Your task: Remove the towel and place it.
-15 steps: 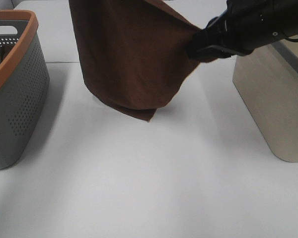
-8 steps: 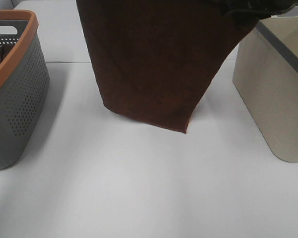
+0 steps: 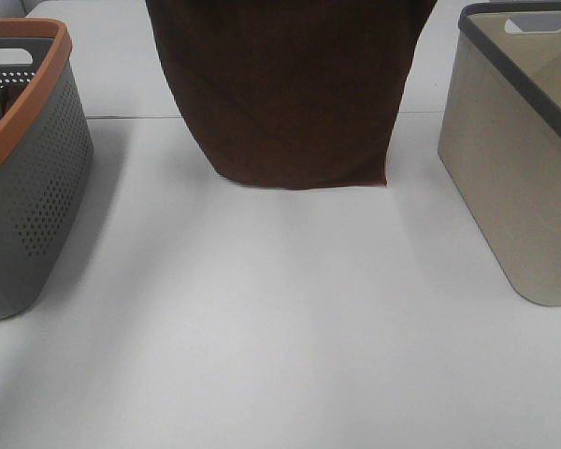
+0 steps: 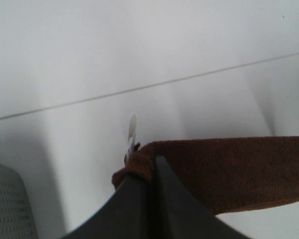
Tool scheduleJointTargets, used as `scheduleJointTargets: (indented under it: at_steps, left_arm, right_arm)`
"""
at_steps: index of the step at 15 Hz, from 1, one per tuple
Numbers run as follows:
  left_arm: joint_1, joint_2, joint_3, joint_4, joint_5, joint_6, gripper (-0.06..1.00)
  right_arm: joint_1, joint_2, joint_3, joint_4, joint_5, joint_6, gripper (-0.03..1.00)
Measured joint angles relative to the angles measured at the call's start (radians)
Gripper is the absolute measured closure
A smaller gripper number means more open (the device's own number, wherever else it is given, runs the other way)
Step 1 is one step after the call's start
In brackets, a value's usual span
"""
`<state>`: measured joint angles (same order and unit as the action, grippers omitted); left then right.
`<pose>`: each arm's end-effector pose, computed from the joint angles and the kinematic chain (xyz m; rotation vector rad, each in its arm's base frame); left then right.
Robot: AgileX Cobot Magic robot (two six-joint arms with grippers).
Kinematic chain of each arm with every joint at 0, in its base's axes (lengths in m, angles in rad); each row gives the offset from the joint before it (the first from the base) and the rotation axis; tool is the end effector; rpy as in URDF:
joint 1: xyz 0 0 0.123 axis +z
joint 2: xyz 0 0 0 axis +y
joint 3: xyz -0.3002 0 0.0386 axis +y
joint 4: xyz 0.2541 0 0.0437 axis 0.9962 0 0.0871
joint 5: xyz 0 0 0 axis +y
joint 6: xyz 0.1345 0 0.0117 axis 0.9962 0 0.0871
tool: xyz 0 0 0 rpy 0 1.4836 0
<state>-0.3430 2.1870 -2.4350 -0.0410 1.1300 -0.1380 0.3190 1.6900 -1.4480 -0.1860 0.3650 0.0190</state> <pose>0.5022 -0.1847 0.3541 0.2411 2.3707 -0.2832 0.4286 0.1322 0.3317 -0.4501 2.0346 0.0310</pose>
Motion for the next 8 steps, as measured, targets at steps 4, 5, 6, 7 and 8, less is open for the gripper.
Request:
scheduleJointTargets:
  at_steps: [4, 5, 6, 7, 8]
  left_arm:
    - [0.0, 0.013, 0.001, 0.158, -0.201, -0.095, 0.94]
    - [0.0, 0.017, 0.001, 0.185, -0.255, -0.116, 0.94]
    - [0.0, 0.026, 0.001, 0.202, -0.311, -0.125, 0.94]
    - [0.0, 0.039, 0.001, 0.208, -0.345, -0.13, 0.94]
    - [0.0, 0.052, 0.004, 0.208, -0.352, -0.13, 0.94]
  right_arm:
    - [0.0, 0.106, -0.143, -0.1, -0.108, 0.033, 0.97]
    - [-0.001, 0.131, -0.182, -0.102, -0.117, 0.034, 0.97]
    - [-0.006, 0.151, -0.211, -0.102, -0.125, 0.035, 0.97]
    - [-0.015, 0.168, -0.225, -0.103, -0.13, 0.04, 0.97]
    - [-0.022, 0.184, -0.229, -0.103, -0.128, 0.045, 0.97]
